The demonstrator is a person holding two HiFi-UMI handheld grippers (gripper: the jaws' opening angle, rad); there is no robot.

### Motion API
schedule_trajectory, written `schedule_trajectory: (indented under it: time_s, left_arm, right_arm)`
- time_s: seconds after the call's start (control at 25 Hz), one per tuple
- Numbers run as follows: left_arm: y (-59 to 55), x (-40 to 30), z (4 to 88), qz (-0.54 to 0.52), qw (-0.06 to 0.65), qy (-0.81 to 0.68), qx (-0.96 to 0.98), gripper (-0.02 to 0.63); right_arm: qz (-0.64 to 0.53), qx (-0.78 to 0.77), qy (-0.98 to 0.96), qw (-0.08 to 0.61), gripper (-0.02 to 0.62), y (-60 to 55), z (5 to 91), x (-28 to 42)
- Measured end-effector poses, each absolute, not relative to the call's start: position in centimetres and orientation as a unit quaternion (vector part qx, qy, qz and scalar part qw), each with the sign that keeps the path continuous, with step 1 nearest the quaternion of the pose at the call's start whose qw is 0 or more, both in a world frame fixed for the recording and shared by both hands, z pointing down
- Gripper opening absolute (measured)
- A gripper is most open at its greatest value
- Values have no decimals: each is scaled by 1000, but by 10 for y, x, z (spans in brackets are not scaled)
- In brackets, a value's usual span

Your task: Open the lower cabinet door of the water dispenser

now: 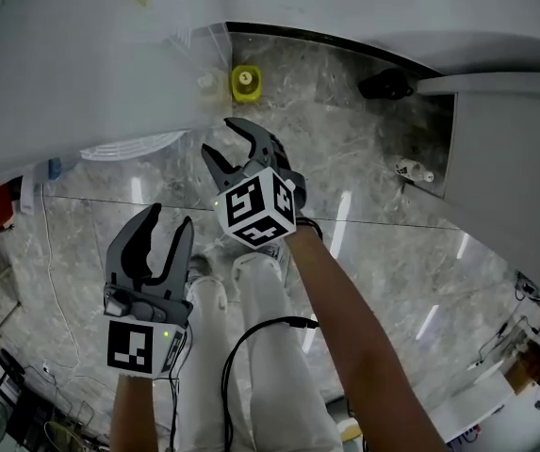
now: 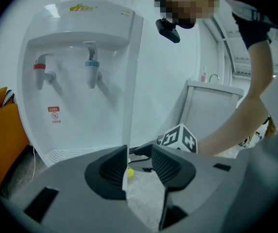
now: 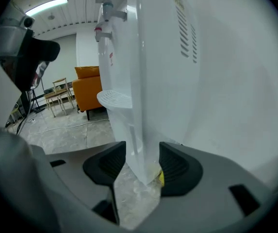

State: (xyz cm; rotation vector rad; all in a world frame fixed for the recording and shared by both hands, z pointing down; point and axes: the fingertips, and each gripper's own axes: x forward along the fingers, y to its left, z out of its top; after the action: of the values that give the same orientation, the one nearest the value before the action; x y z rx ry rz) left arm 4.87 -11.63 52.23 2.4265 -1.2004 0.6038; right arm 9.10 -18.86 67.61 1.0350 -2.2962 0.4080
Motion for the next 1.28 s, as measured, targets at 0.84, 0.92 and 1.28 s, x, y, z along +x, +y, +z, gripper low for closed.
schedule_trajectory:
  time_s: [0.84,0.92,1.28]
  left_arm:
    - [-118,34,525,216,188,-436,853,156]
    - [-115,32,526,218,191,-436,852,156]
    - [-107,35,527,215,194,-432,854,157]
  right_arm:
    - [145,382,-851,330,184,-215,701,79]
    - [141,378,-851,335,179,-215,701,79]
    - [151,376,-851,335,158,-214,701,81]
